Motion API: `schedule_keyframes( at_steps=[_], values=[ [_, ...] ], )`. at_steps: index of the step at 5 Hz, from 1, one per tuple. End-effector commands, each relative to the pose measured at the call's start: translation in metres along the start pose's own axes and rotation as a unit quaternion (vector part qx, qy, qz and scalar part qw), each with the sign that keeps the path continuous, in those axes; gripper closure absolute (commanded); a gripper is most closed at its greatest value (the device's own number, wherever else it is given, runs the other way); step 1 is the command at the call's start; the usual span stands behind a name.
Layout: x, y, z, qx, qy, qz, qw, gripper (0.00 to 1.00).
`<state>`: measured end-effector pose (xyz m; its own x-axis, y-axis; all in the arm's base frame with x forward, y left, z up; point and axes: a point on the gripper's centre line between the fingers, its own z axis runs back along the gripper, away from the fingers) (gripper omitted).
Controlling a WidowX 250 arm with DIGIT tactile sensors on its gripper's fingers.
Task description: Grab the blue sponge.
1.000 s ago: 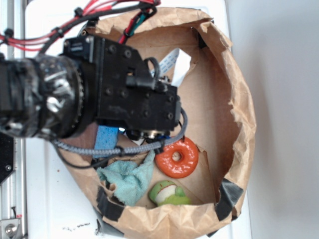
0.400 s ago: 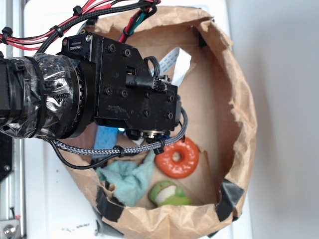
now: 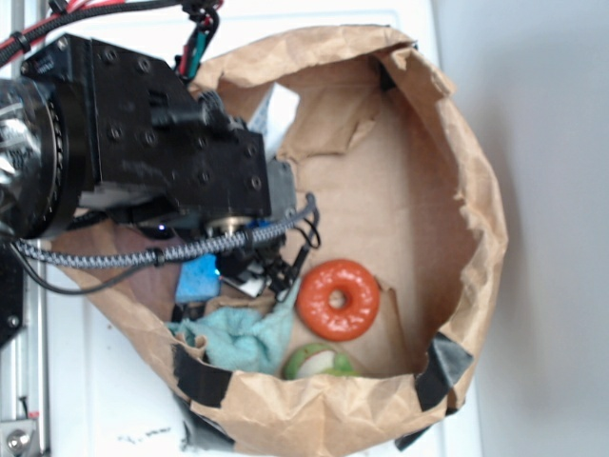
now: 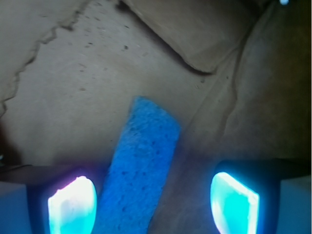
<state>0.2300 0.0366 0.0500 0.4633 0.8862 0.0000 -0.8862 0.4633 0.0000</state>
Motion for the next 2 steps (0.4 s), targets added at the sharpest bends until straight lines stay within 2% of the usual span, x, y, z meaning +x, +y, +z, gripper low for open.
schedule_keyframes(
  at_steps=[1, 2],
  values=[
    [0.0202, 0.0088, 0.0111, -0.052, 0.005, 0.028, 0.998, 0.00],
    [0.0258, 0.0020, 0.0064, -0.040, 0.005, 0.042, 0.998, 0.00]
  ],
)
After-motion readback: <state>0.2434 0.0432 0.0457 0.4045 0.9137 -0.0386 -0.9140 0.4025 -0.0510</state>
